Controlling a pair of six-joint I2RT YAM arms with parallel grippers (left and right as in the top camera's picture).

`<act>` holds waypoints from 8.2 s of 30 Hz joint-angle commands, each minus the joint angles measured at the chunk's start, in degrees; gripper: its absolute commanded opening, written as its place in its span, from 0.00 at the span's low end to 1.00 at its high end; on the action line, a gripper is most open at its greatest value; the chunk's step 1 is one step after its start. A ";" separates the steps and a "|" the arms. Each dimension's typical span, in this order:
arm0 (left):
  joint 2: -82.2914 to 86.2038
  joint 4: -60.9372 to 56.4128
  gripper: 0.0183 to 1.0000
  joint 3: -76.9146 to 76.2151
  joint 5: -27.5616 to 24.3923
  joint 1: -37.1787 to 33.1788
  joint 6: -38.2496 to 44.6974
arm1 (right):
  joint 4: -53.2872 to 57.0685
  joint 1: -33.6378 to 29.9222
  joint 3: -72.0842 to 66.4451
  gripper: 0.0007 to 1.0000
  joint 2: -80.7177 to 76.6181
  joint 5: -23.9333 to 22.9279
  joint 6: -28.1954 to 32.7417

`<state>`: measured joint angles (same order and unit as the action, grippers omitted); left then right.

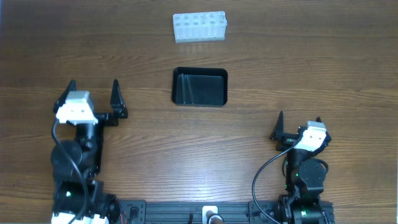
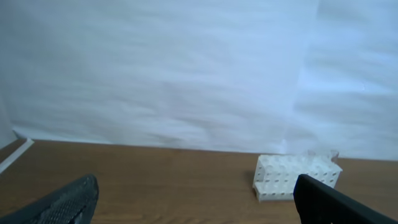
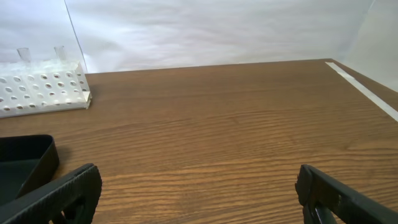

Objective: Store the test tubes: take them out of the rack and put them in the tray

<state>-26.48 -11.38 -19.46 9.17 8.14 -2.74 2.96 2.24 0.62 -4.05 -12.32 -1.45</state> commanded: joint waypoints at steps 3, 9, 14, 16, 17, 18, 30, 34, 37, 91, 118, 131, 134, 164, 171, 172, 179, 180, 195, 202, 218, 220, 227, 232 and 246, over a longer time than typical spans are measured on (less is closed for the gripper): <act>10.71 -1.49 1.00 7.82 -0.79 -0.46 0.87 | 0.07 0.04 -0.35 0.99 0.28 0.26 0.02; 16.65 -1.92 1.00 13.49 -1.70 -0.55 0.87 | 0.07 0.04 -0.35 0.99 0.28 0.26 0.02; 19.28 -1.68 1.00 17.62 -4.35 -0.59 0.85 | 0.07 0.04 -0.35 0.99 0.28 0.26 0.02; 22.14 2.01 1.00 19.12 -6.43 -0.96 0.85 | 0.07 0.04 -0.35 0.99 0.31 0.26 0.02; 23.52 4.46 1.00 19.12 -6.88 -1.11 0.85 | 0.07 0.04 -0.35 0.99 0.28 0.26 0.02; 24.48 6.19 1.00 19.12 -7.26 -1.22 0.85 | 0.07 0.04 -0.35 0.99 0.31 0.28 0.02; 25.97 15.74 1.00 19.12 -10.86 -2.80 0.83 | 0.07 0.04 -0.35 0.99 0.28 0.28 0.02; 25.94 15.74 1.00 19.12 -10.86 -2.80 0.83 | 0.07 0.04 -0.35 0.99 0.31 0.28 0.02; 25.94 15.74 1.00 19.12 -10.86 -2.80 0.83 | 0.07 0.04 -0.35 0.99 0.31 0.26 0.02; 25.94 15.74 1.00 19.12 -10.86 -2.80 0.83 | -29.38 0.11 14.97 0.99 -41.57 17.25 -3.15; 25.94 15.74 1.00 19.12 -10.86 -2.80 0.85 | 1.36 17.66 82.75 0.99 -107.32 21.27 -4.24; 25.94 15.74 1.00 19.12 -10.86 -2.80 0.83 | 7.54 19.34 102.73 0.99 -122.92 17.59 -6.38; 25.94 15.74 1.00 19.12 -10.86 -2.80 0.83 | 7.32 20.28 104.41 0.98 -124.69 15.58 -6.40; 25.94 15.74 1.00 19.12 -10.86 -2.80 0.83 | 6.25 21.70 105.24 0.55 -128.19 3.04 -7.28; 25.94 15.74 1.00 19.12 -10.86 -2.80 0.83 | 6.25 21.70 105.24 0.44 -128.19 2.75 -7.28; 25.94 15.74 1.00 19.12 -10.86 -2.80 0.83 | 6.25 21.70 105.24 0.42 -128.19 2.75 -7.28; 25.94 15.74 1.00 19.12 -10.86 -2.80 0.83 | 5.79 21.77 105.24 0.30 -128.19 1.88 -7.28; 25.94 15.74 1.00 19.12 -10.86 -2.80 0.83 | 5.79 21.77 105.24 0.29 -128.19 1.90 -7.28; 25.94 15.74 1.00 19.12 -10.86 -2.80 0.83 | 5.66 21.79 105.24 0.12 -128.19 1.88 -7.23; 25.94 15.74 1.00 19.12 -10.86 -2.80 0.83 | 5.62 21.99 105.46 0.10 -125.87 0.66 -6.14; 25.94 15.74 1.00 19.12 -10.86 -2.80 0.83 | 9.05 22.36 105.46 0.12 -100.52 -0.17 -3.61; 25.94 15.74 1.00 19.12 -10.86 -2.80 0.83 | 13.46 22.56 105.46 0.12 -98.27 -0.17 -4.17; 25.94 15.74 1.00 19.12 -10.86 -2.80 0.83 | 44.94 22.93 105.42 0.14 -100.87 8.31 -17.81; 25.94 15.74 1.00 19.12 -10.86 -2.80 0.83 | 52.15 23.39 105.39 0.12 -107.91 15.41 -20.68; 25.94 15.74 1.00 19.12 -10.86 -2.80 0.83 | 57.22 25.55 105.37 0.15 -117.02 15.87 -27.04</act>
<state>-0.84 4.14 -0.58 -1.13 5.65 -2.57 60.05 27.64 105.95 -120.84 4.43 -25.85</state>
